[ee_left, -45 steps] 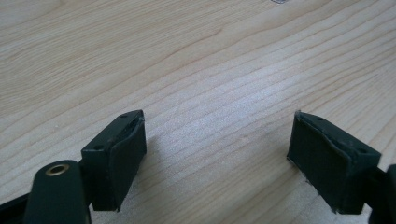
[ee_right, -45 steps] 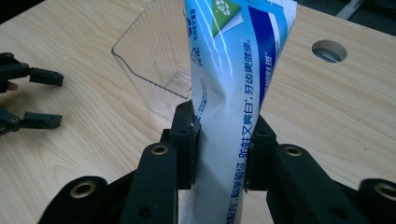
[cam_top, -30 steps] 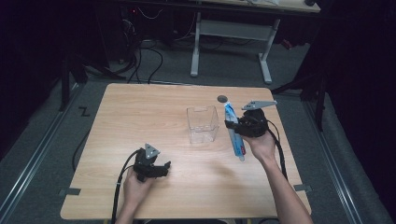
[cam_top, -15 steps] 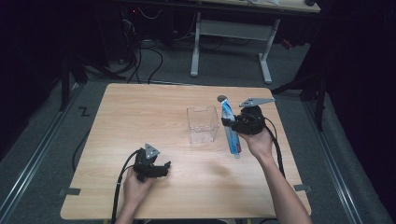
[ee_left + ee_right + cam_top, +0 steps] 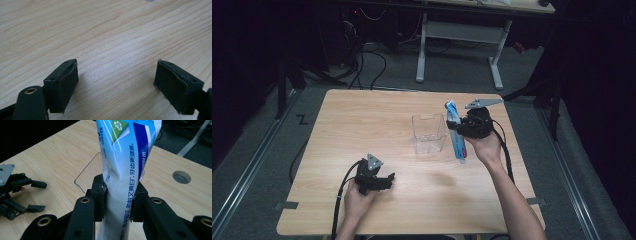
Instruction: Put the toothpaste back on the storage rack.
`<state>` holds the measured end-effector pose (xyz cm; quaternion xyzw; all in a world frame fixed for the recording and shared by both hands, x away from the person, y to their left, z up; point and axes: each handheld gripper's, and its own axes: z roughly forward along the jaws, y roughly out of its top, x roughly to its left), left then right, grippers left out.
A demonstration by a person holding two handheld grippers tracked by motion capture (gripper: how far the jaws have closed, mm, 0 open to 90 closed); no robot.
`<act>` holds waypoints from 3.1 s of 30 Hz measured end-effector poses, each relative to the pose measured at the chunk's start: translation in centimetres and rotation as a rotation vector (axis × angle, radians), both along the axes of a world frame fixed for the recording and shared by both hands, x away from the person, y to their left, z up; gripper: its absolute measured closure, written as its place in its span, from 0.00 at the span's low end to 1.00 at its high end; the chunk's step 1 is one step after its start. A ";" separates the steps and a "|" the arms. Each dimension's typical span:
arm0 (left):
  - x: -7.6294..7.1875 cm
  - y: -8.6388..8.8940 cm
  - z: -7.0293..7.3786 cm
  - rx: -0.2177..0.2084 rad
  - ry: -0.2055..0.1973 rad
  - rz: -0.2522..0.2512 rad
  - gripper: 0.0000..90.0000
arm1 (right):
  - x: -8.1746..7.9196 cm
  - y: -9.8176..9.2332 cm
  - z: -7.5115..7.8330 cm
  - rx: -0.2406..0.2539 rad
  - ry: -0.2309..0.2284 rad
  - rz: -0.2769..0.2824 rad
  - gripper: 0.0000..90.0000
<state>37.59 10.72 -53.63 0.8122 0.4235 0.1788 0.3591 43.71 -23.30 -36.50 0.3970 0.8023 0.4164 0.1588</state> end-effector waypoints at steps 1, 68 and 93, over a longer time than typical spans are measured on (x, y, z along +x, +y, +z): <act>0.0 0.0 0.0 0.000 0.000 0.000 0.21 | 0.1 0.0 0.1 0.004 -0.005 0.003 0.78; 0.0 0.0 0.0 0.000 0.000 -0.003 0.21 | 5.9 4.8 2.7 0.066 -0.076 -0.070 0.78; 0.0 0.0 0.0 0.000 -0.001 -0.002 0.21 | 6.1 5.8 1.1 -0.002 -0.092 -0.067 0.78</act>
